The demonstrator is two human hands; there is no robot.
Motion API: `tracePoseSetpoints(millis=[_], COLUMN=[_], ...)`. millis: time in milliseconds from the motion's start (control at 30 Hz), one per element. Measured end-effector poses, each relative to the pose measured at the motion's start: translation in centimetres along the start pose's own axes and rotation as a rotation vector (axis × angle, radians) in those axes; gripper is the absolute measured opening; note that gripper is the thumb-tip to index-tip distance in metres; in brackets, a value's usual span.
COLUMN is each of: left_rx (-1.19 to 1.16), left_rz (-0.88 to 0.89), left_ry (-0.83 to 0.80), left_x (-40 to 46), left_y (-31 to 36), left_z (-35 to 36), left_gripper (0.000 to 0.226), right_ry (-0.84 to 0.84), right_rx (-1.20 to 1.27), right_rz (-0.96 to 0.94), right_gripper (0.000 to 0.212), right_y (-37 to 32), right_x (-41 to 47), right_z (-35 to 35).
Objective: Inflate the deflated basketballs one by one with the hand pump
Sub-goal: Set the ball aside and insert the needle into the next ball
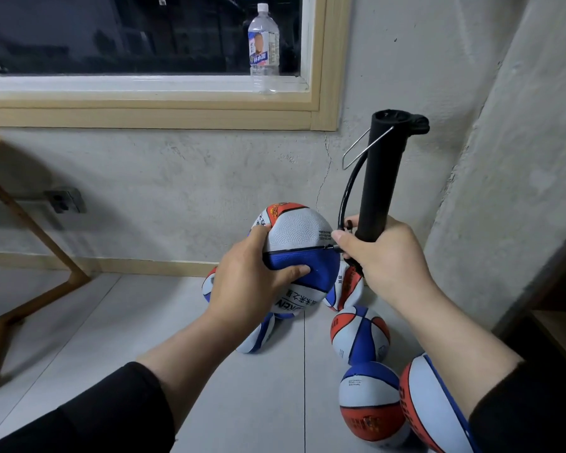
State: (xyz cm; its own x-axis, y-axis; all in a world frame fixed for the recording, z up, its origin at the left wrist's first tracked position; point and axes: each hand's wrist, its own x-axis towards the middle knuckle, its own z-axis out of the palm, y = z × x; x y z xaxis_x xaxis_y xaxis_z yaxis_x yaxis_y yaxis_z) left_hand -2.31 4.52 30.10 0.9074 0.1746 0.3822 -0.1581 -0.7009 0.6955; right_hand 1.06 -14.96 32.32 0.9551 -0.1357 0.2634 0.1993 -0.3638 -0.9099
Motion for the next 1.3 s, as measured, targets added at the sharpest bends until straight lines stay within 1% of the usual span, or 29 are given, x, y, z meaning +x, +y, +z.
tracePoseSetpoints(millis=[100,233,367,500,667,800,900,1067,1300], left_rx=[0.024,0.075,0.110,0.125,0.164,0.155,0.140,0.156,0.152], left_rz=[0.019,0.064,-0.034,-0.125,-0.103,-0.127,-0.118,-0.098,-0.105], left_ry=[0.036,0.052,-0.004,-0.056,-0.066,-0.093,-0.081,-0.058,-0.014], left_x=[-0.5,-1.0,-0.8,-0.1,0.2,0.4,0.5,0.2,-0.2], left_y=[0.5,1.1,1.0,0.2,0.1,0.4,0.4,0.4,1.0], left_z=[0.6,1.1,1.2,1.0,0.7,0.5,0.4,0.5,0.4], left_gripper=[0.048,0.047,0.050,0.050,0.051,0.045,0.047,0.045,0.052], right_ry=[0.008,0.005,-0.031,-0.050,-0.081,-0.054,-0.048,-0.045,-0.042], right_rx=[-0.021,-0.017,-0.045,0.112,0.076,0.131,0.182,0.174,0.233], right_rz=[0.013,0.041,0.055,0.089,0.043,0.064,0.099,0.124,0.163], right_gripper=[0.024,0.023,0.023,0.016,0.022,0.020,0.019,0.020,0.018], right_y=[0.2,0.7,1.3,0.9,0.4,0.3,0.4,0.7,0.9], right_x=[-0.3,-0.6,-0.6,-0.7,-0.9,-1.0,-1.0,-1.2,-1.4], right_z=[0.6,1.1,1.2,0.1,-0.7,-0.5,0.0,0.8,1.6])
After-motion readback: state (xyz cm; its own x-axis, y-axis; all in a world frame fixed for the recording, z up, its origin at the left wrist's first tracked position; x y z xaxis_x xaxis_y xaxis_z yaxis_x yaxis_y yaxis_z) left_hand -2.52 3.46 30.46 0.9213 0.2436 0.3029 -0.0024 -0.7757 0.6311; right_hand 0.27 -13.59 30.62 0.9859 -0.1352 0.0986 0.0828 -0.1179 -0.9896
